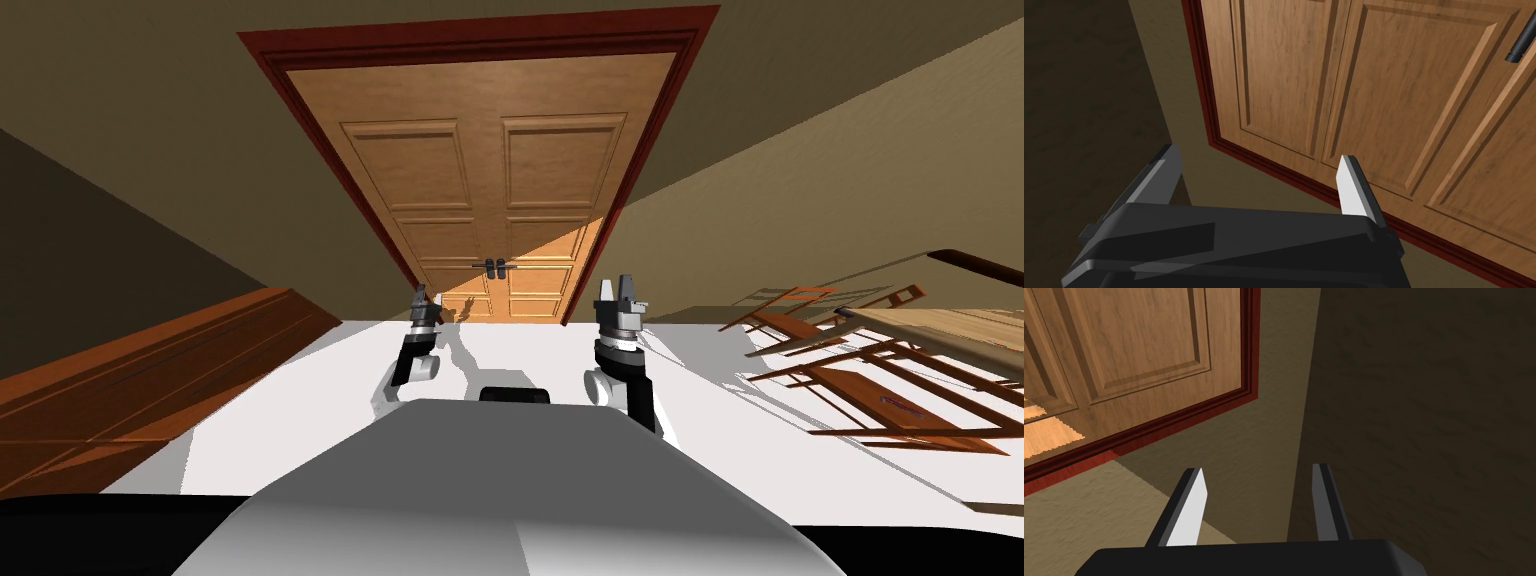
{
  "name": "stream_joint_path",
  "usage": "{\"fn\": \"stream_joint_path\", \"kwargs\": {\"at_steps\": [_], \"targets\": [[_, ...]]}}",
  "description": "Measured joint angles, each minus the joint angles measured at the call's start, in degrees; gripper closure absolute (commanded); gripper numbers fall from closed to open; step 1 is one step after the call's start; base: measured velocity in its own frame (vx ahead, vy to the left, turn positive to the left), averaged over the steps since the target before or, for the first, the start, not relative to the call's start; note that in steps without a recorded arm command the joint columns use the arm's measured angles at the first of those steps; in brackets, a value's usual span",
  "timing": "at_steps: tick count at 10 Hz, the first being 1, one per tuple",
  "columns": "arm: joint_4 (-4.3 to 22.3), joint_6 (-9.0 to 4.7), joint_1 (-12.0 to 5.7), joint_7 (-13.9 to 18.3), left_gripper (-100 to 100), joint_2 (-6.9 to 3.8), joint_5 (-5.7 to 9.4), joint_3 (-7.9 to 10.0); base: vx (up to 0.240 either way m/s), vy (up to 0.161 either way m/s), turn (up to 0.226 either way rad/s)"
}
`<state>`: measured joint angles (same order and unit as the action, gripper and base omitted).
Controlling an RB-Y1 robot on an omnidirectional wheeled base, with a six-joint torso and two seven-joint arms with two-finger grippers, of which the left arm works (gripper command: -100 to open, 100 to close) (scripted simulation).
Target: Pull the door open
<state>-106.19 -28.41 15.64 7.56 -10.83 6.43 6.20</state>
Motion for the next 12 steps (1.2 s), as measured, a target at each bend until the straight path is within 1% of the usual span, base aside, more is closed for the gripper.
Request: {"fn": "stream_joint_path", "kwargs": {"at_steps": [1,3,4,6,7,8,9,10,11,12], "targets": [[1.39,0.25,-0.53,0.24,-100,-0.42,0.11,0.17,0.121,-0.015,-0.071],[3.60,0.78,-1.03,0.64,-100,-1.09,0.26,0.37,0.100,0.000,-0.070],[5.12,1.12,-1.80,0.68,-100,-1.28,0.26,0.40,0.101,-0.005,-0.087],[7.65,1.77,-2.72,1.05,-100,-2.06,0.46,0.70,0.102,-0.019,-0.075],[8.71,2.12,-2.95,1.23,-100,-2.34,0.52,0.78,0.103,-0.004,-0.086],[10.26,2.34,-3.63,1.29,-100,-2.51,0.52,0.83,0.106,0.005,-0.079],[11.58,2.62,-4.12,1.56,-100,-3.09,0.68,1.05,0.095,0.006,-0.070],[12.80,2.59,-4.13,1.80,-100,-3.35,0.74,1.08,0.094,-0.012,-0.068],[14.19,2.85,-4.80,1.93,-100,-3.65,0.80,1.20,0.106,-0.023,-0.078],[15.43,3.19,-5.30,1.93,-100,-3.73,0.78,1.23,0.123,-0.011,-0.074]]}}
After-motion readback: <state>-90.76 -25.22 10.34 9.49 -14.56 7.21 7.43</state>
